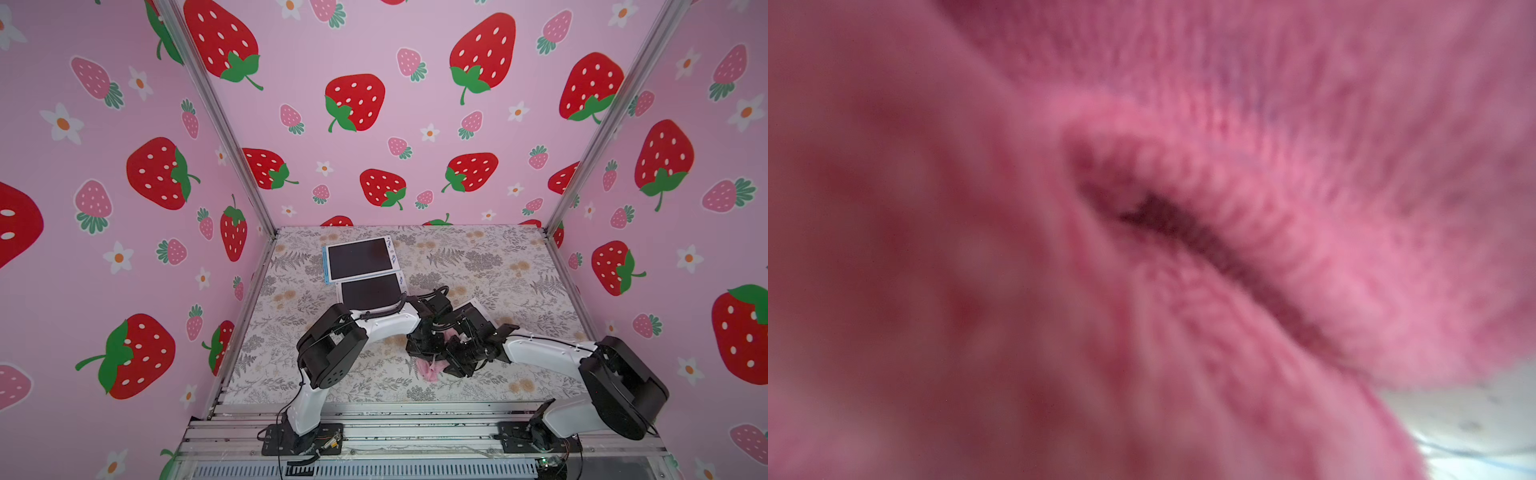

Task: Wipe the drawing tablet
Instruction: Wipe the dirt from the drawing tablet.

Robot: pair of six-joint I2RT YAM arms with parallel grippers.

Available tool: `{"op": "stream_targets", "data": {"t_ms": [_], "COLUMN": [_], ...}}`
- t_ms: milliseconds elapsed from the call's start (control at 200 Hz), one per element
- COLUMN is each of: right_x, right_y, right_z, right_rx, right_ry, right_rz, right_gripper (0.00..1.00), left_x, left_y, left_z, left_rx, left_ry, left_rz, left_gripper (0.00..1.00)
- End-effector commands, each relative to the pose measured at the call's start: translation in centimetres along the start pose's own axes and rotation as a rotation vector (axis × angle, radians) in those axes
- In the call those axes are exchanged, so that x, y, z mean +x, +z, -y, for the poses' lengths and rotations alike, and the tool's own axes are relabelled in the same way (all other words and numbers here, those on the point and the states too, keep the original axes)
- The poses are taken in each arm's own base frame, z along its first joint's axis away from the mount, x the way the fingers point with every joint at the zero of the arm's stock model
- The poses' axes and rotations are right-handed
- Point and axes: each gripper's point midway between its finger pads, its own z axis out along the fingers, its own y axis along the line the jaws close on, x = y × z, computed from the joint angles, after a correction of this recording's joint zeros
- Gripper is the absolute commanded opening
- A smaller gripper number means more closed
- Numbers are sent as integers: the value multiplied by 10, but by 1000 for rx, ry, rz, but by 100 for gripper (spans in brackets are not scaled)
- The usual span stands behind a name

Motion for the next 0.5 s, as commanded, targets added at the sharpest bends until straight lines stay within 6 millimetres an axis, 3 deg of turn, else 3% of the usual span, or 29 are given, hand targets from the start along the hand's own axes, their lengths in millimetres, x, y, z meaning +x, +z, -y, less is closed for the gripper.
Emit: {"op": "stream_targets", "data": {"t_ms": [0,125,270,380,495], "right_x": [-17,-19,-19,-21,-25], "right_y": [-17,-55,-77,-85,-87], "right_z": [14,28,41,49,43], "right_rx": [49,66,42,49,40], "right_ry": [-21,-27,-17,-8,-34], "right_rz": [139,218,257,285,303], "right_gripper": [51,58,58,59,64], "left_x": [-11,-22,-33,-37,-40], "left_y": [-50,-90,-117,-114,-102], "left_z": [98,124,143,139,116], "left_rx": [343,465,552,538,466], "left_ry": [129,156,167,150,107], "left_rz": [62,131,163,156,155], "left_gripper": [0,0,0,0,0]}}
